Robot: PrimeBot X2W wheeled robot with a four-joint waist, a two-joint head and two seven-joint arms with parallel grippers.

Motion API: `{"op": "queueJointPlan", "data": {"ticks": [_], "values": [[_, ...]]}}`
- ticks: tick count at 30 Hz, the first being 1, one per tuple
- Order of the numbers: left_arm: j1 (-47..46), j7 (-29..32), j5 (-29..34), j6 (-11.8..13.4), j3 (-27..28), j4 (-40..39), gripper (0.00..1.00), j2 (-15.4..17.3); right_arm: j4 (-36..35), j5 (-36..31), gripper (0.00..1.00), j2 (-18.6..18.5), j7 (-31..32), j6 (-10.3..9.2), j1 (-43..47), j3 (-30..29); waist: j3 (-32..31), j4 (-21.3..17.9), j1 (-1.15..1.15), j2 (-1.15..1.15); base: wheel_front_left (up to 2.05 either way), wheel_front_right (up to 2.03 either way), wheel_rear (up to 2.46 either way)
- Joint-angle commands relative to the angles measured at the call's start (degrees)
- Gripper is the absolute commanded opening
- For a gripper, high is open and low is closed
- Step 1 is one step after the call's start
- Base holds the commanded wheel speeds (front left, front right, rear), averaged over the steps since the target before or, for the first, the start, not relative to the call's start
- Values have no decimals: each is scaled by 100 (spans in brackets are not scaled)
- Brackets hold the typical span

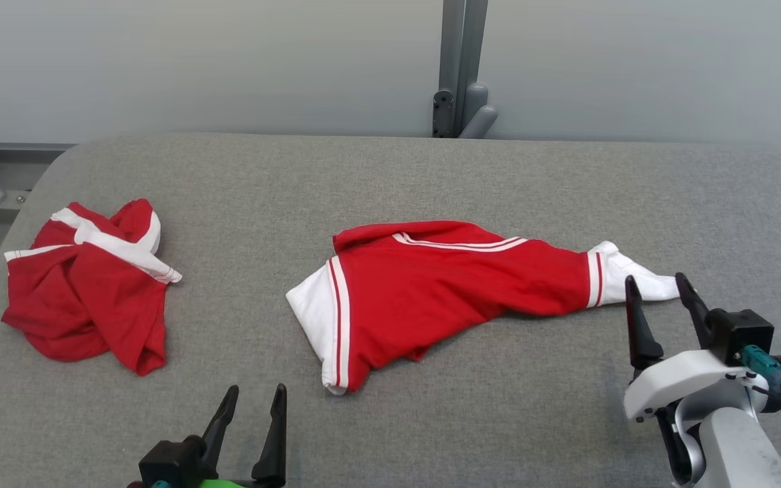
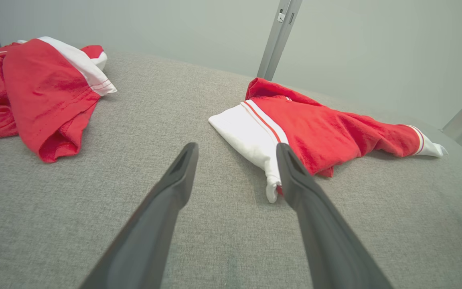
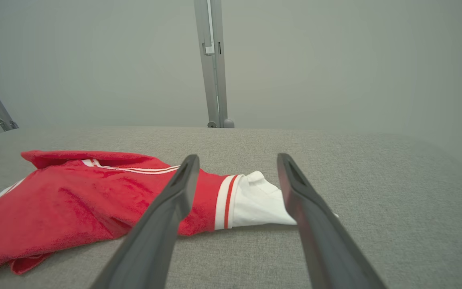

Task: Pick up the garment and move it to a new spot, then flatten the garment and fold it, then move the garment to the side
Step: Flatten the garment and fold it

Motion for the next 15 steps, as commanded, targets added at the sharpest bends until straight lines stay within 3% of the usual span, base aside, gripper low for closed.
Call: {"op": "queueJointPlan", "data": {"ticks": [1,9,15], "values": [[83,4,-7,9,31,-5,100,18,-49,72,100,18,-19,-6,106,82,-79,-81,0,0,0,0,0],[89,3,-23,9,-57,-3,100,17,-186,297,100,73,-19,-6,372,1010,-107,-25,0,0,0,0,0],[76,3,-39,9,-104,24,100,18,8,397,100,1,-18,-6,110,1102,10,226,0,0,0,0,0]]}}
